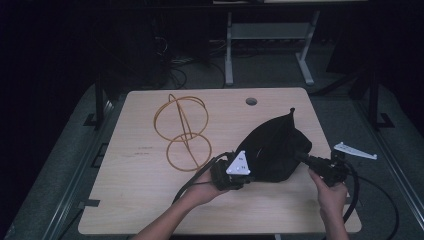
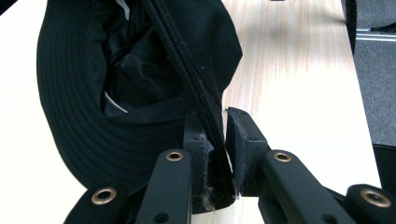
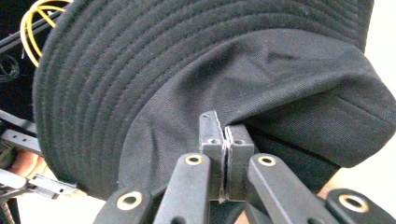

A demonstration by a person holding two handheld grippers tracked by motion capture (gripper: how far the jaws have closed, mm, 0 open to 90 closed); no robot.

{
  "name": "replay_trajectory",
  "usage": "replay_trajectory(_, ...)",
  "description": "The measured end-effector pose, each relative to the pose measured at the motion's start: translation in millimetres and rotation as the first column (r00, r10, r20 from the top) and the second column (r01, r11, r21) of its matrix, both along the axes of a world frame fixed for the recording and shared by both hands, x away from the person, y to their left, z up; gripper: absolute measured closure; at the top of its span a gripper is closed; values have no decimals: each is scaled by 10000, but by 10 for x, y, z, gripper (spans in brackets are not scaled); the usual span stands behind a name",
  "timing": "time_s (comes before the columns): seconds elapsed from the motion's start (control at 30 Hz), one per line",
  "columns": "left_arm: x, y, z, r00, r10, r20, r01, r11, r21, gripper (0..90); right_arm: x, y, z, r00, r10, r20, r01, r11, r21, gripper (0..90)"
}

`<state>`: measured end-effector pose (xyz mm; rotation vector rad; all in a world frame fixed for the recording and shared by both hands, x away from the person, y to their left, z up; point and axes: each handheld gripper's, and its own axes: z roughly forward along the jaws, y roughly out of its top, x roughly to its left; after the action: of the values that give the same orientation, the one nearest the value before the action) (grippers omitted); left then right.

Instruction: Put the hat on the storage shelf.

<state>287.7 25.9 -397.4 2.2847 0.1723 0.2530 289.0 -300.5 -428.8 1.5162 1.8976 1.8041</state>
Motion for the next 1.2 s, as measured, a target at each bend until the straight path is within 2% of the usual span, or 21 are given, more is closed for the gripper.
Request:
replay_trajectory(0.37,16,134,-14,9993,353,-159,-352,9994,38,689,1,-34,216,9977,309,603,-316,9994,106,887)
replay_trajectory(0.63,23,217,-26,9982,548,-229,-544,9983,191,641,-4,-39,389,9952,537,821,-519,9984,-244,888)
replay_trajectory(0.73,43,269,-54,9961,823,-330,-813,9962,319,609,-4,-57,440,9943,582,897,-553,9978,-354,888)
replay_trajectory(0.97,32,349,-54,9955,914,-238,-903,9950,419,601,4,-70,557,9937,691,877,-619,9947,-823,888)
replay_trajectory(1.2,-13,465,-96,9920,1118,-579,-1101,9934,321,568,28,-42,701,9921,868,908,-755,9898,-1212,888)
